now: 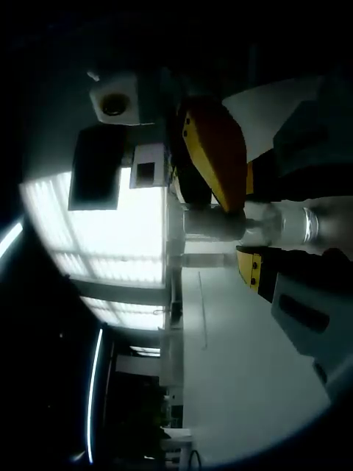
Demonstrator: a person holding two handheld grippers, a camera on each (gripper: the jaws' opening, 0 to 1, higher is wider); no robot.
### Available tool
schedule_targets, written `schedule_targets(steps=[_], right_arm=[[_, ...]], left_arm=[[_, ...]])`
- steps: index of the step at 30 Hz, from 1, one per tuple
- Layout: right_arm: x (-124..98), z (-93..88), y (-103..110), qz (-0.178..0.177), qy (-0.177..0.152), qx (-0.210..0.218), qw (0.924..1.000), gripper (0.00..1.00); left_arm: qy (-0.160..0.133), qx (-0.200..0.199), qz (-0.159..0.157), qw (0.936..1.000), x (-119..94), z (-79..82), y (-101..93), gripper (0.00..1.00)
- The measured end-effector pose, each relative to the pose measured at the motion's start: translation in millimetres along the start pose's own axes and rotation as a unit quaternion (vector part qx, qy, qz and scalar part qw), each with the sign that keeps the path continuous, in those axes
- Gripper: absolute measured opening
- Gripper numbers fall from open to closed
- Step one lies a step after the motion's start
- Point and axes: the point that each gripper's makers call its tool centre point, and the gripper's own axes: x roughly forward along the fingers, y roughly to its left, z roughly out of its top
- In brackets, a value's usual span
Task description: Clamp pump bottle remove cover press pump head put on cover
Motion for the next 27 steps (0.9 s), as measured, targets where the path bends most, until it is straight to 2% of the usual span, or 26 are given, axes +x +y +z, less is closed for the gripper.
schedule_targets(steps=[12,15,27], right_arm=[[-6.4,5.0,-6.5,0.004,-0.02,0.005,0.9998,0.28],[-11.7,8.2,-7.3,0.008,-0.036,-0.01,0.9993,0.28],[-38.7,26.5,-30.5,-0.006,-0.079,-0.007,0.9969,0.29]], left_arm=[[0.0,-0.001,0.002,1.0,0.3,0.1,0.2,0.15],[0.0,-0.003,0.002,1.0,0.2,-0.1,1.3,0.15],[0.0,-0.003,0.005,1.0,0.3,-0.2,2.2,0.15]])
